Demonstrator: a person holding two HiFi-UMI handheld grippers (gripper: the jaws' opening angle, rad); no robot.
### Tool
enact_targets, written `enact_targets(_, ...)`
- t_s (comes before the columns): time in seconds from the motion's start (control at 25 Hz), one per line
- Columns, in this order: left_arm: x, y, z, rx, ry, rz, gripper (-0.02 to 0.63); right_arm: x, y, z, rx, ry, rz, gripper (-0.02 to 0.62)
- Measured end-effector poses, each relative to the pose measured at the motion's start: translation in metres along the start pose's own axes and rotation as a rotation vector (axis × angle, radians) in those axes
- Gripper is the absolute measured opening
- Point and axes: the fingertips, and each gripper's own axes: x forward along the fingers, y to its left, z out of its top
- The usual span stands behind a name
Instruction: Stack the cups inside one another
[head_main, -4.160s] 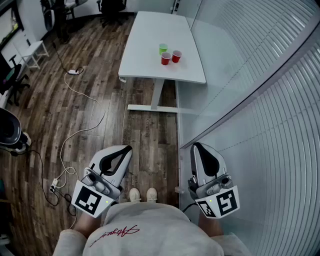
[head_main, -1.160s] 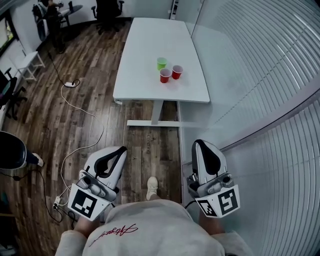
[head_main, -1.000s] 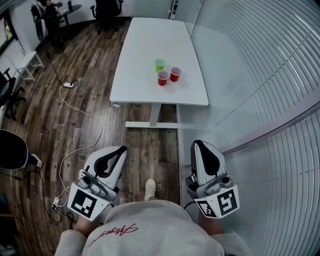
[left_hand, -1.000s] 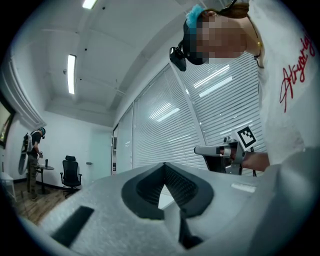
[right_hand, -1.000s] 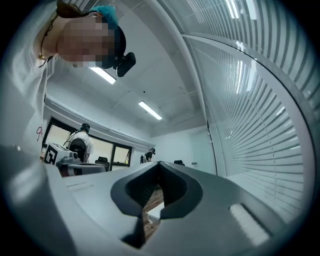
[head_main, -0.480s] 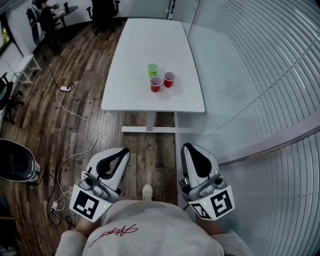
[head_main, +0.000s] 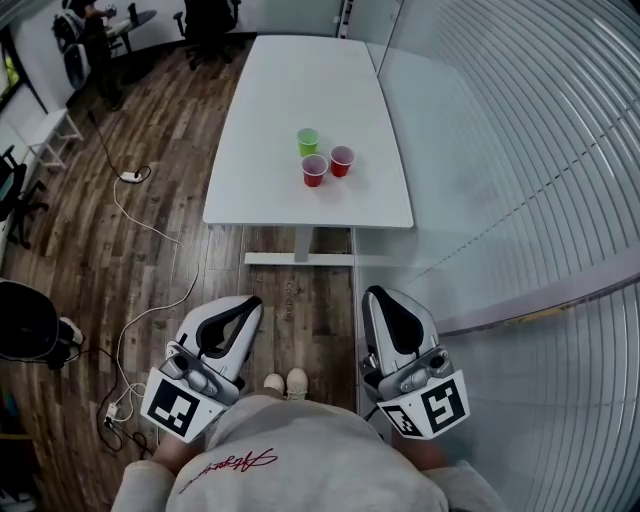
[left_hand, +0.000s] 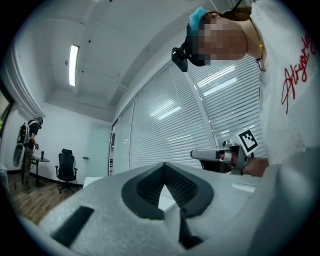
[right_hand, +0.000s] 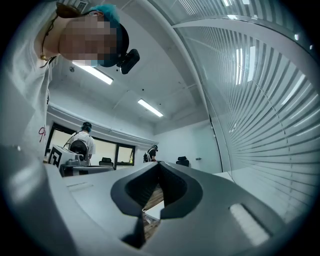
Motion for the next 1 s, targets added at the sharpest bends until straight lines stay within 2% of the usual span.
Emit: enact_targets(1.0,0.007,0.002,0.008,0.044,-0.017,0.053,-0.005,-0.005,-0.023,0.005,-0.019,0.008,-0.002,0.002)
